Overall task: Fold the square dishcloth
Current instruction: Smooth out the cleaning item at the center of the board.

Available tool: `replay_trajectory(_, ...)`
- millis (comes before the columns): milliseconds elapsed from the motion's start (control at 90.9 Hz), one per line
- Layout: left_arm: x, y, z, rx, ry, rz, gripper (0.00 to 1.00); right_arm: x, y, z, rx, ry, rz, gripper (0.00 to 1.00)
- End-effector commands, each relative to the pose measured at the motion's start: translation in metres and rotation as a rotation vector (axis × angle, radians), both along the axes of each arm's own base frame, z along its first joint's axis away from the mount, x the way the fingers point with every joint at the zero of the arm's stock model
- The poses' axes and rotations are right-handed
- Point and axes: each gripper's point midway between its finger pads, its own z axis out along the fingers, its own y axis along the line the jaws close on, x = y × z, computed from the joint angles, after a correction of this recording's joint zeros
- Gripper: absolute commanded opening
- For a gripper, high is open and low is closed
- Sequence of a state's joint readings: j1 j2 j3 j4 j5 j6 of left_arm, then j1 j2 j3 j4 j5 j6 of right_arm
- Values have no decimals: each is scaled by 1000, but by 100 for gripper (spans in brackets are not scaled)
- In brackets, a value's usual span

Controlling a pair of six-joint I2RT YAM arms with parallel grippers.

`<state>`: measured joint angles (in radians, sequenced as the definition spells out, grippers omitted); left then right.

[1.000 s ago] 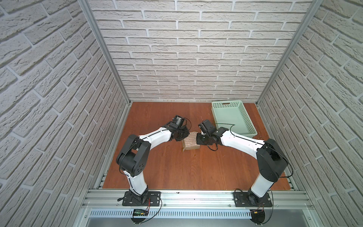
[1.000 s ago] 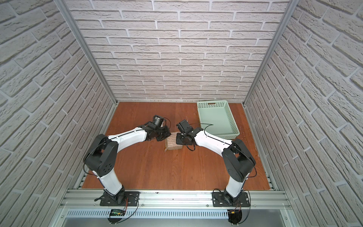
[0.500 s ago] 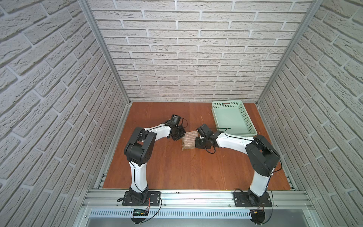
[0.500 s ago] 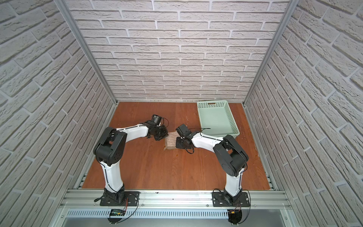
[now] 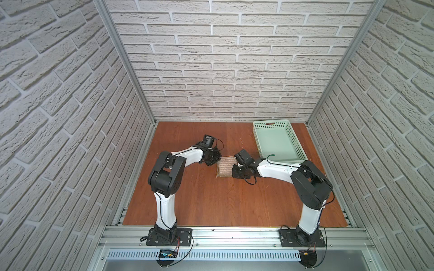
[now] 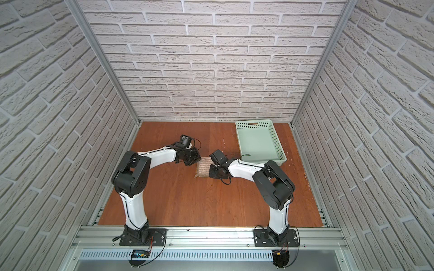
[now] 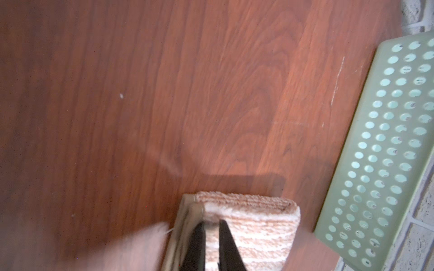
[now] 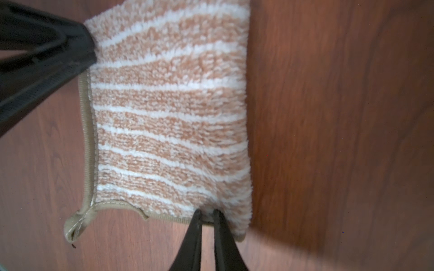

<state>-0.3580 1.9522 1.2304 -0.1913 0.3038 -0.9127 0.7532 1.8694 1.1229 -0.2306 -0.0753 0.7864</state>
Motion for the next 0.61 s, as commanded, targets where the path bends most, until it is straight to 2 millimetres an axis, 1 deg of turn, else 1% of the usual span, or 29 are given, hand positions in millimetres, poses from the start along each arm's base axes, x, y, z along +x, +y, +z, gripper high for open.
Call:
replay_trajectory(0, 12, 4, 15, -7, -50, 1, 16, -2, 7, 2, 4, -2, 7, 14)
replay_trajectory(110, 10, 8, 29, -8, -72, 8, 17, 3, 1, 17, -23, -41, 2, 16)
replay_trajectory(176, 7, 11, 38, -2, -86, 14, 19, 4, -4, 29, -46, -62, 3, 20)
replay_trajectory(231, 5, 14, 49, 1, -108, 19, 22, 6, -8, 40, -65, -85, 7, 24)
replay_trajectory(330, 0, 21, 69, 15, -151, 31, 27, 9, -17, 63, -89, -141, 0, 34)
replay_trajectory(363, -2, 23, 74, 23, -162, 35, 30, 10, -22, 70, -103, -160, -6, 38)
replay_trajectory(429, -6, 30, 91, 42, -201, 47, 39, 12, -31, 87, -128, -208, -21, 43)
replay_trajectory(594, -20, 51, 122, 106, -272, 81, 56, 17, -58, 123, -188, -332, -66, 60)
